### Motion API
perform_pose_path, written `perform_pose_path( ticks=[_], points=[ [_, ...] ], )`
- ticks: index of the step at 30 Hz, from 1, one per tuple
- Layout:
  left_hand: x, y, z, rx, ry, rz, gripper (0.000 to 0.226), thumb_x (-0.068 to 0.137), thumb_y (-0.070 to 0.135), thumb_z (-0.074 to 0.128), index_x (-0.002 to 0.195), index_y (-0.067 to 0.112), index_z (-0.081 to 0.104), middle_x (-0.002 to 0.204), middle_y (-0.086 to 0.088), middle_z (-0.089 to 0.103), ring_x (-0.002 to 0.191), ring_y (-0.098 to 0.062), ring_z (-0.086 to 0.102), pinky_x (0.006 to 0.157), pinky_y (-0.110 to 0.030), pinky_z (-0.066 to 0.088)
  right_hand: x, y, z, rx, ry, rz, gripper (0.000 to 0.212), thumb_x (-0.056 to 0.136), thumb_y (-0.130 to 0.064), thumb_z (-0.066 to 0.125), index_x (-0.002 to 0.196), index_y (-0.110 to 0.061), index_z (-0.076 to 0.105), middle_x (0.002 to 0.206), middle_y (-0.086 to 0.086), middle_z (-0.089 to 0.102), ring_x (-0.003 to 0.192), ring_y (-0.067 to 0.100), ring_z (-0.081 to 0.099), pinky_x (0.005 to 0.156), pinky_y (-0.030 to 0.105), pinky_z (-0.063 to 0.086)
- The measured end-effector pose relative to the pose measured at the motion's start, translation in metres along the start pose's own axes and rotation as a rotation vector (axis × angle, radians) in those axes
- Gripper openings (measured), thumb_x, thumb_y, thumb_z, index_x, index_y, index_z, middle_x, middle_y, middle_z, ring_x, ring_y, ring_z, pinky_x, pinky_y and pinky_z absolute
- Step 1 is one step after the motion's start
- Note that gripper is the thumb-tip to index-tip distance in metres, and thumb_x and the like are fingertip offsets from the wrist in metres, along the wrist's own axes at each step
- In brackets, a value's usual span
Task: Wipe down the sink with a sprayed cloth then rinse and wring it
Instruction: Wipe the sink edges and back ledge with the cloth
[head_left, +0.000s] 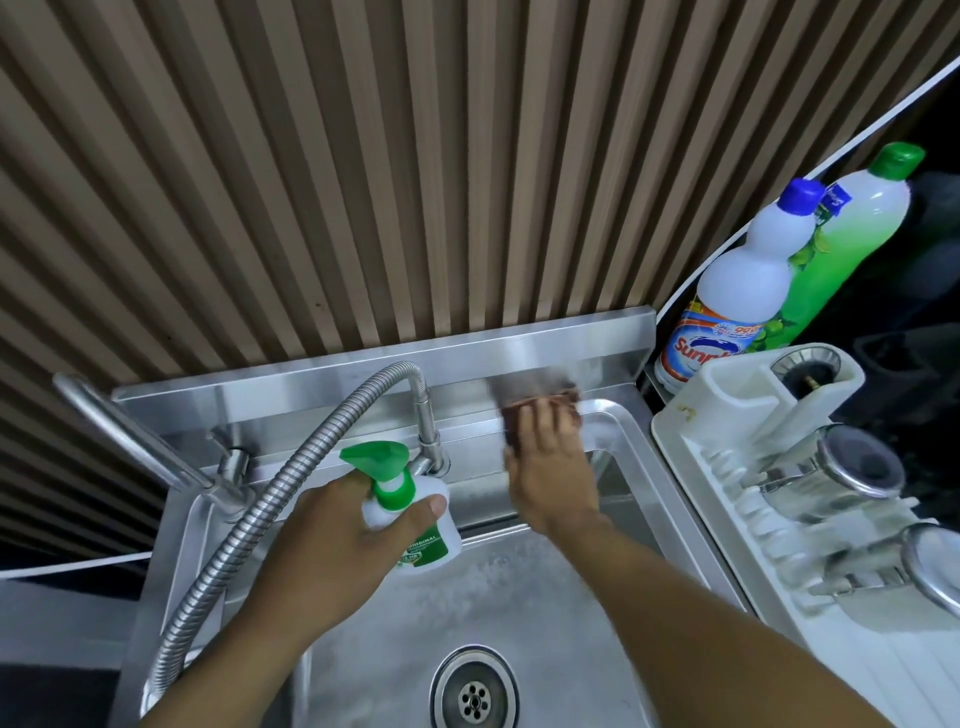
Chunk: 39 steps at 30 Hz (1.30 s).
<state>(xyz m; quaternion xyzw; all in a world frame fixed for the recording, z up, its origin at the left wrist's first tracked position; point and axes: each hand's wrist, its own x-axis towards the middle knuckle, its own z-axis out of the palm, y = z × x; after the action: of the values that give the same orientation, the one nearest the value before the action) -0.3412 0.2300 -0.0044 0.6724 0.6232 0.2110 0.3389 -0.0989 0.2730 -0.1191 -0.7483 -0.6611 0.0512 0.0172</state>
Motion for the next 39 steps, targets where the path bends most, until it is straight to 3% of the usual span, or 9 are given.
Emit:
perform_pose_path(
  ticks=[4,8,16,20,25,27,29,36,39],
  points=[
    [-0.004,0.000,0.000,0.027,0.018,0.000,0.041,0.075,0.071,0.065,0.085,0.032,0.068,0.072,0.021,0.070,0.068,-0.001,0.065,0.065,-0.025,0.050,0.027,0.047,-0.013,0.017,-0.028,0.381,0.066,0.104,-0.038,0.021,0.156,0.001,0.007,0.163,0.024,0.009,0.150,0.042,0.005,0.122,0.052,0.008],
    [-0.008,-0.003,-0.001,0.034,0.018,-0.002,0.040,0.076,0.070,0.065,0.084,0.031,0.066,0.072,0.019,0.069,0.075,0.001,0.063,0.064,-0.018,0.043,0.043,0.048,-0.018,0.125,-0.054,0.521,0.067,0.101,-0.034,0.027,0.155,0.002,0.009,0.164,0.022,0.007,0.150,0.040,0.004,0.122,0.049,0.006],
    [-0.011,-0.008,-0.004,0.019,0.005,0.000,0.039,0.076,0.068,0.067,0.081,0.030,0.066,0.066,0.024,0.067,0.063,-0.003,0.064,0.060,-0.024,0.045,-0.024,-0.003,0.028,0.222,0.191,0.009,0.051,0.103,-0.034,0.027,0.148,-0.018,0.045,0.158,0.010,0.036,0.149,0.035,0.022,0.122,0.054,0.017],
    [-0.010,-0.008,-0.004,0.018,-0.008,0.008,0.041,0.075,0.070,0.065,0.085,0.031,0.069,0.067,0.026,0.067,0.064,-0.004,0.065,0.060,-0.025,0.045,-0.060,-0.013,0.027,0.868,0.362,0.358,0.044,0.106,-0.024,0.038,0.150,-0.021,0.042,0.155,0.004,0.041,0.146,0.023,0.032,0.116,0.042,0.034],
    [-0.009,-0.007,-0.002,0.022,-0.013,0.008,0.039,0.075,0.069,0.067,0.077,0.030,0.066,0.066,0.029,0.066,0.062,-0.005,0.066,0.060,-0.024,0.046,-0.068,-0.018,0.045,1.820,0.217,1.145,0.024,0.106,-0.032,0.039,0.110,-0.024,0.061,0.090,0.006,0.064,0.072,0.027,0.061,0.065,0.034,0.047],
    [-0.009,-0.009,-0.002,0.023,-0.017,0.002,0.040,0.075,0.070,0.067,0.078,0.030,0.066,0.066,0.027,0.066,0.061,-0.005,0.065,0.060,-0.026,0.047,-0.060,-0.024,0.055,2.046,0.004,1.194,0.029,0.105,-0.035,0.037,0.091,-0.017,0.055,0.070,0.013,0.058,0.053,0.025,0.054,0.053,0.032,0.044],
    [-0.009,-0.011,-0.002,0.022,-0.020,-0.004,0.041,0.075,0.070,0.066,0.080,0.029,0.067,0.065,0.027,0.066,0.063,-0.005,0.065,0.059,-0.025,0.045,-0.046,-0.040,0.053,2.187,-0.091,1.123,0.034,0.104,-0.035,0.036,0.101,-0.008,0.057,0.087,0.022,0.063,0.066,0.031,0.058,0.061,0.040,0.049],
    [-0.008,-0.011,-0.003,0.023,-0.005,0.000,0.038,0.075,0.068,0.067,0.079,0.030,0.067,0.067,0.028,0.066,0.062,-0.003,0.065,0.060,-0.023,0.044,0.008,-0.051,0.003,2.409,0.088,1.127,0.032,0.099,-0.026,0.038,0.093,-0.015,0.068,0.092,0.012,0.069,0.088,0.029,0.062,0.093,0.046,0.049],
    [-0.007,-0.008,-0.003,0.020,-0.007,0.000,0.037,0.078,0.064,0.070,0.072,0.029,0.062,0.064,0.028,0.065,0.062,-0.004,0.065,0.060,-0.023,0.044,0.014,-0.025,-0.014,2.377,0.281,1.194,0.032,0.101,-0.037,0.035,0.075,-0.021,0.047,0.066,-0.001,0.049,0.063,0.019,0.046,0.072,0.030,0.047]
  ],
)
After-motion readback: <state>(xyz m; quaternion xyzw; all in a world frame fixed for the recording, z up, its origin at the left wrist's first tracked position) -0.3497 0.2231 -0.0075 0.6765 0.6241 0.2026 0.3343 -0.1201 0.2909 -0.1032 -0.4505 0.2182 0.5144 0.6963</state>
